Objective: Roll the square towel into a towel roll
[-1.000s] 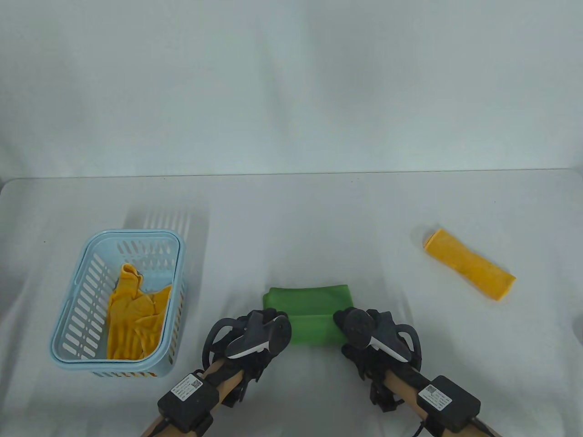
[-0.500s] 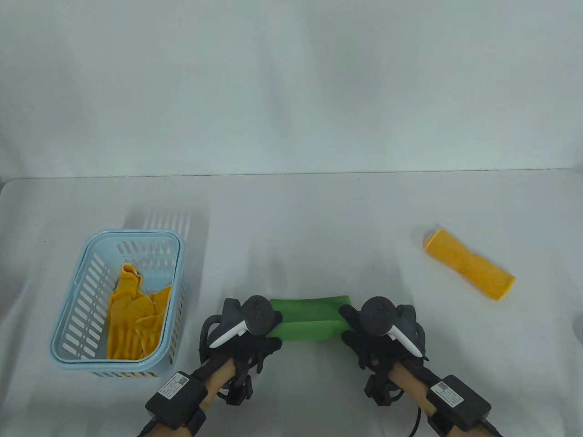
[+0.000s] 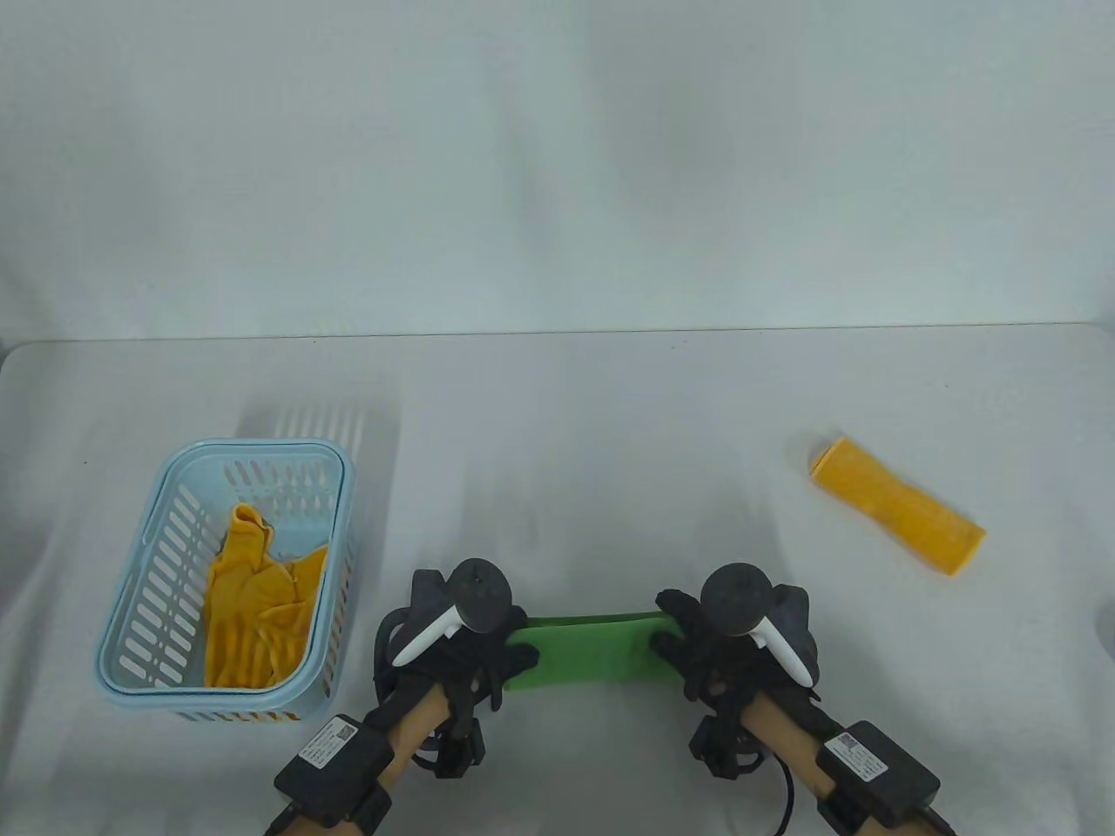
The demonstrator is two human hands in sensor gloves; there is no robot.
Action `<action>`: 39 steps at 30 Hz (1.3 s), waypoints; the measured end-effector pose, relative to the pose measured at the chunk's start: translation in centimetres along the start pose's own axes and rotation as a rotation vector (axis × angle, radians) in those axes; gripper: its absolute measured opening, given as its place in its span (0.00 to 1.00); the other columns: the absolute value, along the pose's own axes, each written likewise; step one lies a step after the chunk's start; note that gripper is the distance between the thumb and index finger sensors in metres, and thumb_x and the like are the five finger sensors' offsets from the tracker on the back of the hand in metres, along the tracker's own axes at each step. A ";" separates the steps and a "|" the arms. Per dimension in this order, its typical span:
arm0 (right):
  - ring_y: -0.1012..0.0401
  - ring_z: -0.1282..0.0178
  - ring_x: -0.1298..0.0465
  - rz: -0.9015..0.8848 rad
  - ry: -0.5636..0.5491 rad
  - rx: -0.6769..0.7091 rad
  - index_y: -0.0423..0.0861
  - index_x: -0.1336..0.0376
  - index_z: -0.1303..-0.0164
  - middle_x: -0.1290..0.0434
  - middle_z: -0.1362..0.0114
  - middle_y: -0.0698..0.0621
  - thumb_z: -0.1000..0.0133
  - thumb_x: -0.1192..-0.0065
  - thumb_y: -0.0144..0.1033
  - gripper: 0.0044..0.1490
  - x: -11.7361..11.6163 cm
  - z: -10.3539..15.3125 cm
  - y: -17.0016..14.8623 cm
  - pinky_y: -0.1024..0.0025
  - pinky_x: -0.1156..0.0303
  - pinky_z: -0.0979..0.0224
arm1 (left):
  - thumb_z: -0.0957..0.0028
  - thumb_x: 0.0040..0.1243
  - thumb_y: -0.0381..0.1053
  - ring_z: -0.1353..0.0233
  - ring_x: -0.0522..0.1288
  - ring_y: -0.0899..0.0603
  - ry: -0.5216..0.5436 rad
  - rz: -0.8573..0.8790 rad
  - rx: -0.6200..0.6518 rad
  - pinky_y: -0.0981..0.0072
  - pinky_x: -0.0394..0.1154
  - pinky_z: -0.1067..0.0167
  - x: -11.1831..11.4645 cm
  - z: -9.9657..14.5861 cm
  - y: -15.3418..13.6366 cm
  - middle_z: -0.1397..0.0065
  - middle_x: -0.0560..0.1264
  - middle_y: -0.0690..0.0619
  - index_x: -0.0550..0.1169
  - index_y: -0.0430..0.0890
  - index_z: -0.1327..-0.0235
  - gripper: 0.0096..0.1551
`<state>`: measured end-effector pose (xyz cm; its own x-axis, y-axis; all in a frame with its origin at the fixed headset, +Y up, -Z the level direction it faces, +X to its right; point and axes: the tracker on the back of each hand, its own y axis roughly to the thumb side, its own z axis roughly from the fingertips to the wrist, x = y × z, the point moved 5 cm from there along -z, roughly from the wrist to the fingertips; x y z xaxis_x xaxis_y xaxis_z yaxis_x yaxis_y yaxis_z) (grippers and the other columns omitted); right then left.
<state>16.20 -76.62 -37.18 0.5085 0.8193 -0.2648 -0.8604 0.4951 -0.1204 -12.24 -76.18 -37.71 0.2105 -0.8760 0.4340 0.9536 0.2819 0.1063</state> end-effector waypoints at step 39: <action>0.50 0.13 0.54 0.227 0.092 0.332 0.62 0.57 0.28 0.53 0.17 0.59 0.60 0.36 0.57 0.53 -1.6 1.3 8.1 0.40 0.56 0.18 | 0.63 0.56 0.70 0.25 0.73 0.39 0.391 -0.065 0.079 0.41 0.69 0.29 -7.4 5.4 1.4 0.22 0.69 0.52 0.65 0.54 0.25 0.49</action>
<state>8.48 -73.60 -36.47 0.2891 0.8966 -0.3354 -0.8855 0.3836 0.2621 -13.63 -67.21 -35.93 0.2309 -0.9716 0.0529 0.9512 0.2368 0.1976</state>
